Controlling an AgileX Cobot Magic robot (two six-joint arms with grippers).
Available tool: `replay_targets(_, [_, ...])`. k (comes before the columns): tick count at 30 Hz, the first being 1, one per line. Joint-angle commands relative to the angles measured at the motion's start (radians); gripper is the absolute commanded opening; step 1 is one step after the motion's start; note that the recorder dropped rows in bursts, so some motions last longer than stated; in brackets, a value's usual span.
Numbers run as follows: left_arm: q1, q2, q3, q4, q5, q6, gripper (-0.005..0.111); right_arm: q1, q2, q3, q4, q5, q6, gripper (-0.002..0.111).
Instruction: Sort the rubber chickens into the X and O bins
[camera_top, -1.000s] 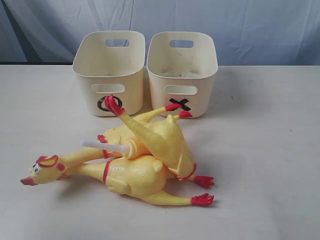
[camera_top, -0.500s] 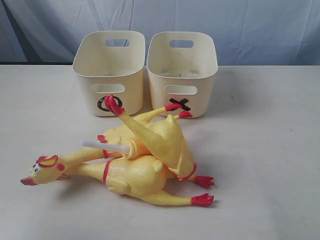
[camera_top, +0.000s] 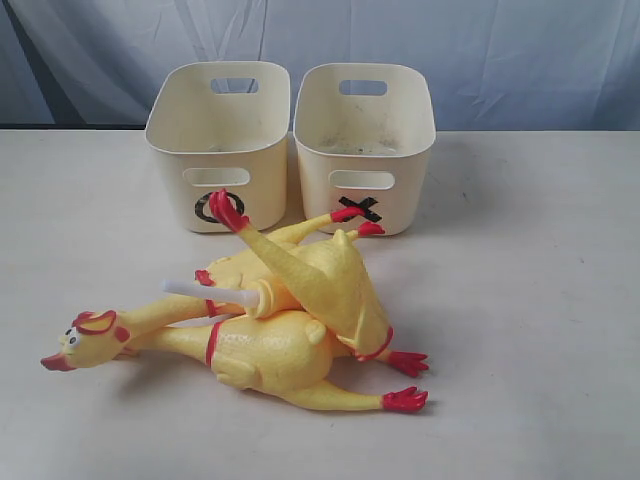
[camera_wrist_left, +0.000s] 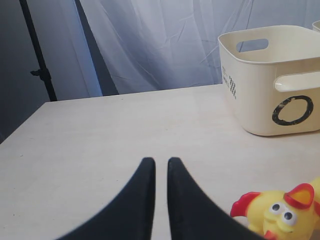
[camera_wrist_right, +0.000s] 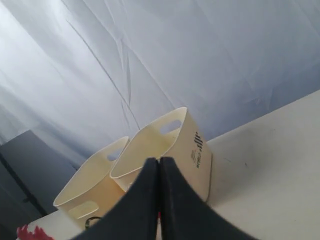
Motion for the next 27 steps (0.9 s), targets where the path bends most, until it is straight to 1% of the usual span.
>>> replay_targets(1, [0.002, -0.004, 0.005, -0.003, -0.005, -0.001, 0.010, 0.004, 0.027, -0.125, 0.000, 0.164, -0.059, -0.001])
replay_targets(4, [0.002, -0.004, 0.005, -0.003, -0.005, -0.001, 0.010, 0.004, 0.098, -0.227, 0.000, 0.344, -0.154, -0.001])
replay_targets(7, [0.002, -0.004, 0.005, -0.003, -0.005, -0.001, 0.010, 0.004, 0.201, -0.328, 0.000, 0.479, -0.248, -0.001])
replay_targets(13, [0.002, -0.004, 0.005, -0.003, -0.005, -0.001, 0.010, 0.004, 0.429, -0.524, 0.002, 0.683, -0.507, -0.001])
replay_targets(17, [0.002, -0.004, 0.005, -0.003, -0.005, -0.001, 0.010, 0.004, 0.598, -0.656, 0.002, 0.745, -0.608, -0.001])
replay_targets(21, [0.002, -0.004, 0.005, -0.003, -0.005, -0.001, 0.010, 0.030, 0.770, -0.765, 0.000, 0.798, -0.640, -0.001])
replay_targets(24, [0.002, -0.004, 0.005, -0.003, -0.005, -0.001, 0.010, 0.084, 0.893, -0.836, -0.005, 0.825, -0.641, -0.001])
replay_targets(27, [0.002, -0.004, 0.005, -0.003, -0.005, -0.001, 0.010, 0.159, 0.986, -0.882, -0.030, 0.823, -0.648, -0.001])
